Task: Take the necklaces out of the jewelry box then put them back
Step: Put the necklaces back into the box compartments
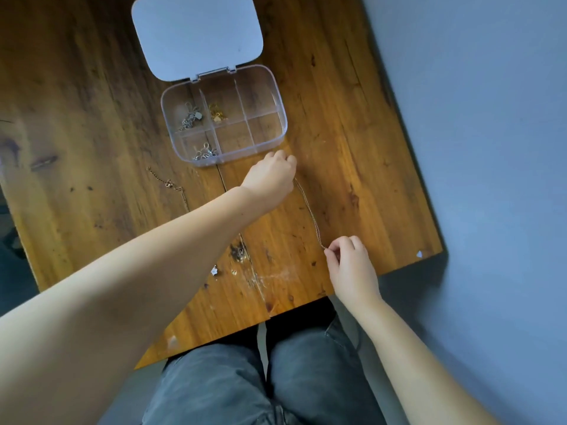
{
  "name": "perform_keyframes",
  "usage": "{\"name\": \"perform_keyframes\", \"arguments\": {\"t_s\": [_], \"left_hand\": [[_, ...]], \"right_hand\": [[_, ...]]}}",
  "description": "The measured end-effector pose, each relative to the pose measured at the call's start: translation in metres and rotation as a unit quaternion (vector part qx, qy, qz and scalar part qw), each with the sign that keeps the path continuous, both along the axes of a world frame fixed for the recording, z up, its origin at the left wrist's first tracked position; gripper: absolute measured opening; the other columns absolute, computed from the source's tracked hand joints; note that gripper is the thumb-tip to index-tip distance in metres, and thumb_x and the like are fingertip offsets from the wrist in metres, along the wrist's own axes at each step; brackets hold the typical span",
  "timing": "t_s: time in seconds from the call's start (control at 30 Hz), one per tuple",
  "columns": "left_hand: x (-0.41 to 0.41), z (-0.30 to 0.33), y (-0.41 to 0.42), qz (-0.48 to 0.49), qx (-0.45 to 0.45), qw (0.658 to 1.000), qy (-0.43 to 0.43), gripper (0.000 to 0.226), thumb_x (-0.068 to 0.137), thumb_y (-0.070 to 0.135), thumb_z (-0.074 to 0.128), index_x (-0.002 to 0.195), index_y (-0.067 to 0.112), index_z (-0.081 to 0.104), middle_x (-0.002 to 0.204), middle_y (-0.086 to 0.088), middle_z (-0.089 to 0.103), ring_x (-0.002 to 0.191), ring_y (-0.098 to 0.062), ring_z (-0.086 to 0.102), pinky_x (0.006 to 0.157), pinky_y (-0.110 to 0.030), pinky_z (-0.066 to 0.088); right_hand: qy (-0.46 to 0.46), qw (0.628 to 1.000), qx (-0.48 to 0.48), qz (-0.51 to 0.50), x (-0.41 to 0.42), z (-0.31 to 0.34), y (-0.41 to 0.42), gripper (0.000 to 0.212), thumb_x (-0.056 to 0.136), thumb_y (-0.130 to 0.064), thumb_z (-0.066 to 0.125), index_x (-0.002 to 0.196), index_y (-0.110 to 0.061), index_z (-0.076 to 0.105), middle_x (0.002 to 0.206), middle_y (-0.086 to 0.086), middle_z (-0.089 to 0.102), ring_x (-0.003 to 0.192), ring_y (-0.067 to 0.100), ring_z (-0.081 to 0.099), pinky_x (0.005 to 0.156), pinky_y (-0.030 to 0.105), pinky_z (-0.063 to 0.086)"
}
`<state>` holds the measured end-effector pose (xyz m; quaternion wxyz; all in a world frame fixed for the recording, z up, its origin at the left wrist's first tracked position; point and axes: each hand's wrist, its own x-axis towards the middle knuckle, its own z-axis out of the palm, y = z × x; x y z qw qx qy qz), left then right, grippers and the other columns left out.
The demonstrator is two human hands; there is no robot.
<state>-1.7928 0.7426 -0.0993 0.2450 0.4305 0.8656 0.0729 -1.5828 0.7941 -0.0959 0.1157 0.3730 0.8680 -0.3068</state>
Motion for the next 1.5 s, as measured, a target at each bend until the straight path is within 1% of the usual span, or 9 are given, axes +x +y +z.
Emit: {"name": "perform_keyframes", "arguments": {"t_s": [0.13, 0.23, 0.33, 0.5, 0.7, 0.93, 1.1, 1.27, 1.5], "left_hand": [[-0.001, 0.018, -0.019, 0.097, 0.107, 0.986, -0.089, 0.005, 0.085, 0.008, 0.055, 0.081, 0.007, 0.053, 0.087, -0.009, 0.055, 0.081, -0.025, 0.055, 0.065, -0.030, 0.044], [-0.016, 0.045, -0.035, 0.240, 0.193, 0.940, -0.144, 0.006, 0.085, 0.012, 0.057, 0.079, 0.010, 0.056, 0.080, -0.005, 0.061, 0.073, -0.018, 0.057, 0.057, -0.021, 0.040], [-0.039, 0.061, -0.048, 0.326, 0.262, 0.895, -0.156, 0.009, 0.087, 0.015, 0.055, 0.084, 0.008, 0.060, 0.082, -0.008, 0.068, 0.074, -0.021, 0.064, 0.066, -0.028, 0.052], [-0.066, 0.054, -0.050, 0.330, 0.231, 0.911, -0.084, 0.010, 0.089, 0.013, 0.056, 0.094, 0.007, 0.062, 0.088, -0.004, 0.062, 0.076, -0.014, 0.058, 0.064, -0.017, 0.047], [-0.071, 0.038, -0.061, 0.235, 0.188, 0.953, -0.038, 0.014, 0.089, 0.008, 0.055, 0.096, 0.005, 0.066, 0.099, -0.011, 0.066, 0.088, -0.022, 0.061, 0.078, -0.029, 0.052], [-0.073, 0.020, -0.150, 0.359, 0.196, 0.912, 0.005, 0.022, 0.088, 0.009, 0.047, 0.105, 0.007, 0.061, 0.106, -0.010, 0.062, 0.102, -0.026, 0.055, 0.081, -0.027, 0.041], [-0.054, -0.009, -0.189, 0.269, 0.052, 0.961, 0.032, 0.048, 0.089, 0.012, 0.054, 0.135, 0.007, 0.043, 0.136, -0.019, 0.042, 0.125, -0.037, 0.037, 0.100, -0.047, 0.040], [-0.065, -0.010, -0.186, 0.163, 0.039, 0.981, 0.099, 0.023, 0.092, 0.007, 0.049, 0.113, -0.001, 0.054, 0.117, -0.021, 0.052, 0.107, -0.038, 0.046, 0.078, -0.045, 0.044], [-0.071, -0.004, -0.184, 0.075, 0.021, 0.991, 0.112, 0.015, 0.091, 0.008, 0.047, 0.096, -0.002, 0.057, 0.101, -0.020, 0.057, 0.095, -0.037, 0.051, 0.076, -0.044, 0.042]], "right_hand": [[0.133, 0.956, -0.211, -0.153, -0.033, 0.033, 0.010, 0.009, 0.097, -0.022, 0.047, 0.095, -0.017, 0.055, 0.125, -0.009, 0.053, 0.115, 0.010, 0.053, 0.082, 0.008, 0.042], [0.247, 0.843, -0.413, -0.242, -0.081, 0.065, 0.014, 0.012, 0.098, -0.018, 0.045, 0.090, -0.017, 0.054, 0.126, 0.000, 0.061, 0.121, 0.013, 0.056, 0.102, 0.027, 0.043], [0.294, 0.782, -0.492, -0.245, -0.132, 0.083, 0.011, 0.012, 0.098, -0.011, 0.045, 0.088, -0.014, 0.051, 0.113, 0.009, 0.067, 0.109, 0.020, 0.065, 0.097, 0.031, 0.050], [0.247, 0.858, -0.403, -0.201, -0.195, 0.068, 0.001, 0.004, 0.093, -0.012, 0.056, 0.097, -0.011, 0.055, 0.104, 0.008, 0.070, 0.095, 0.016, 0.071, 0.086, 0.031, 0.057], [0.143, 0.971, -0.170, -0.082, -0.215, 0.035, -0.007, 0.009, 0.092, -0.019, 0.058, 0.097, -0.015, 0.064, 0.098, 0.004, 0.068, 0.090, 0.014, 0.067, 0.082, 0.031, 0.059], [0.113, 0.978, -0.164, 0.061, -0.133, 0.032, -0.062, 0.013, 0.094, -0.014, 0.049, 0.099, -0.014, 0.061, 0.090, 0.000, 0.064, 0.072, 0.013, 0.060, 0.057, 0.018, 0.044], [-0.029, 0.978, -0.109, 0.175, -0.077, 0.002, -0.134, 0.040, 0.093, -0.031, 0.054, 0.130, -0.018, 0.045, 0.126, 0.002, 0.049, 0.104, 0.014, 0.053, 0.081, 0.024, 0.047], [0.012, 0.978, 0.022, 0.209, -0.072, -0.008, -0.155, 0.030, 0.093, -0.029, 0.055, 0.121, -0.017, 0.050, 0.120, 0.003, 0.052, 0.108, 0.017, 0.049, 0.087, 0.024, 0.042], [0.055, 0.990, -0.076, 0.103, -0.071, -0.004, -0.134, 0.015, 0.097, -0.016, 0.048, 0.109, -0.013, 0.056, 0.115, 0.003, 0.053, 0.093, 0.013, 0.056, 0.075, 0.018, 0.049]]}}
